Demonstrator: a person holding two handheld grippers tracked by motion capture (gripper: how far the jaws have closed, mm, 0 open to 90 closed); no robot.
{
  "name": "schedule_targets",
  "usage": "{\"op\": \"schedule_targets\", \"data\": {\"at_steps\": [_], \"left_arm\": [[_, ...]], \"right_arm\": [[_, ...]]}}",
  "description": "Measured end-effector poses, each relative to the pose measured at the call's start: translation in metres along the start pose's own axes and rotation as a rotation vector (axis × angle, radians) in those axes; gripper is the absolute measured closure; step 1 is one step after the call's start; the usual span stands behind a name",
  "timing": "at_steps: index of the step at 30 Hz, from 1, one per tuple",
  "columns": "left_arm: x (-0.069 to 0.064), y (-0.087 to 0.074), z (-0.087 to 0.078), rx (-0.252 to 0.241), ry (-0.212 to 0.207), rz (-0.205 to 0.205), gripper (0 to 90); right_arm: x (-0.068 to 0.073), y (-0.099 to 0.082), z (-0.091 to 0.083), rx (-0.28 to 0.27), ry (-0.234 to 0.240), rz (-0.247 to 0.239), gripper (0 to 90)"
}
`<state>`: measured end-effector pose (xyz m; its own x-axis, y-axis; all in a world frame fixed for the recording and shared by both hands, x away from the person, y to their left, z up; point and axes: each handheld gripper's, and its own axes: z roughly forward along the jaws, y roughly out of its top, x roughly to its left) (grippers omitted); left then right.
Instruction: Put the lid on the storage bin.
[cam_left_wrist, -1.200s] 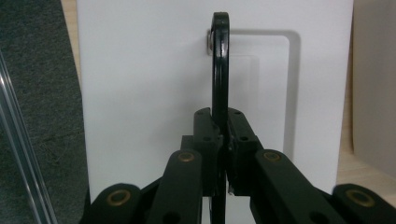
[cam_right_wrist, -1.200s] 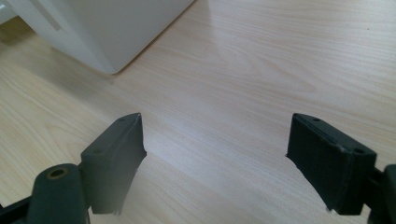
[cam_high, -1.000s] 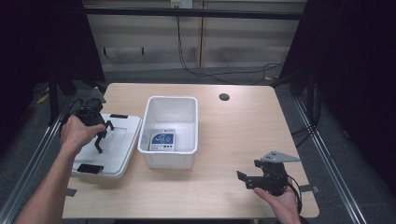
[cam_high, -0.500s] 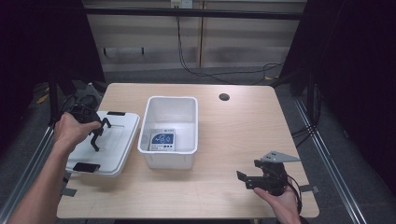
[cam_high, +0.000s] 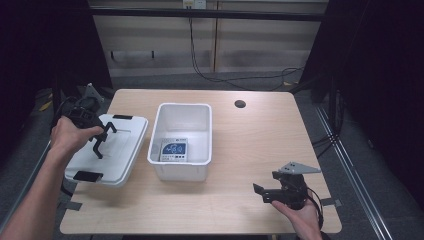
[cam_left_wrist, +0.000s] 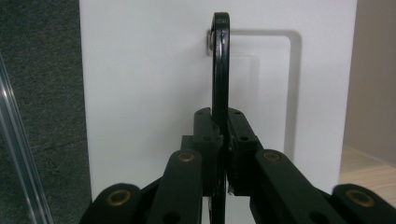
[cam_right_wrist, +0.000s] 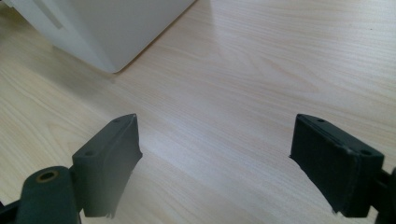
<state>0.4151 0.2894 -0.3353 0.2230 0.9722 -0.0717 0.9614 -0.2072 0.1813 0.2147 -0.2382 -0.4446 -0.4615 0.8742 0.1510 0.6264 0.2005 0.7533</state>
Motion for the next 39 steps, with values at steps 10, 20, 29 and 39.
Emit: {"op": "schedule_targets", "data": {"at_steps": [10, 20, 29, 39], "left_arm": [[-0.003, 0.001, -0.014, -0.016, -0.012, -0.005, 84.8], [-0.004, -0.001, -0.031, -0.041, -0.02, 0.016, 84.9], [-0.011, 0.001, -0.047, -0.06, -0.02, 0.037, 84.8], [-0.029, 0.006, -0.065, -0.079, -0.025, 0.066, 84.8]], "right_arm": [[0.0, 0.0, 0.0, 0.002, 0.001, 0.0, 15.2], [0.0, 0.0, 0.001, 0.005, 0.003, 0.001, 15.2], [0.0, 0.0, 0.001, 0.008, 0.006, 0.005, 15.2], [0.0, 0.0, 0.002, 0.012, 0.011, 0.005, 15.2]]}}
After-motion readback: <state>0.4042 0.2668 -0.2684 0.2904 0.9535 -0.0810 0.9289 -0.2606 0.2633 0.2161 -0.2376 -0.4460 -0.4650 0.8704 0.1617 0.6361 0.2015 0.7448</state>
